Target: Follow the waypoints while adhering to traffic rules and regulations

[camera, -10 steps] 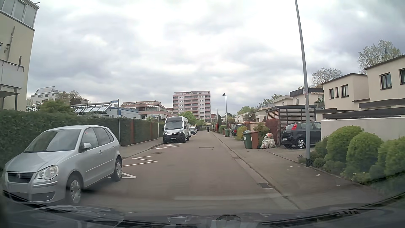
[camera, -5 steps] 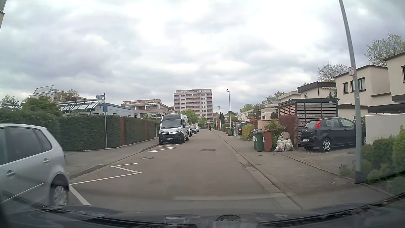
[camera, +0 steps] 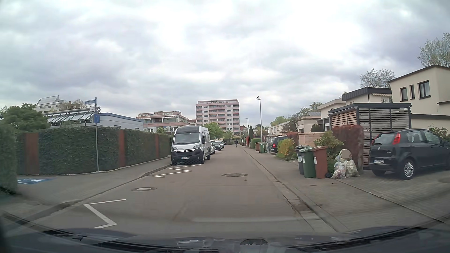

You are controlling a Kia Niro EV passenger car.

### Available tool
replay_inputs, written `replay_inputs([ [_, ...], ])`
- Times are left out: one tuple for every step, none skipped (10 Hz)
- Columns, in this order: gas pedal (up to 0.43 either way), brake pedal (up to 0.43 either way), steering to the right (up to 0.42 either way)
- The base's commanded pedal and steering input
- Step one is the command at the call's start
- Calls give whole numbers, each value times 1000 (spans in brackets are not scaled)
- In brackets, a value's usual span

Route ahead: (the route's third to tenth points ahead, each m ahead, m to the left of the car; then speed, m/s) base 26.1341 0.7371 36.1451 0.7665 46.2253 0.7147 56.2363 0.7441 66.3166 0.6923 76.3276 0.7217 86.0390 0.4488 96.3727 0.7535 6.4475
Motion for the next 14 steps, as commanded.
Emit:
replay_inputs([
  [118, 0, -9],
  [118, 0, -5],
  [118, 0, -4],
  [118, 0, -4],
  [118, 0, -4],
  [118, 0, -4],
  [118, 0, -4],
  [118, 0, 0],
  [118, 0, 4],
  [110, 0, 6],
  [98, 0, 6],
  [98, 0, 6],
  [87, 0, 6],
  [87, 0, 7],
])
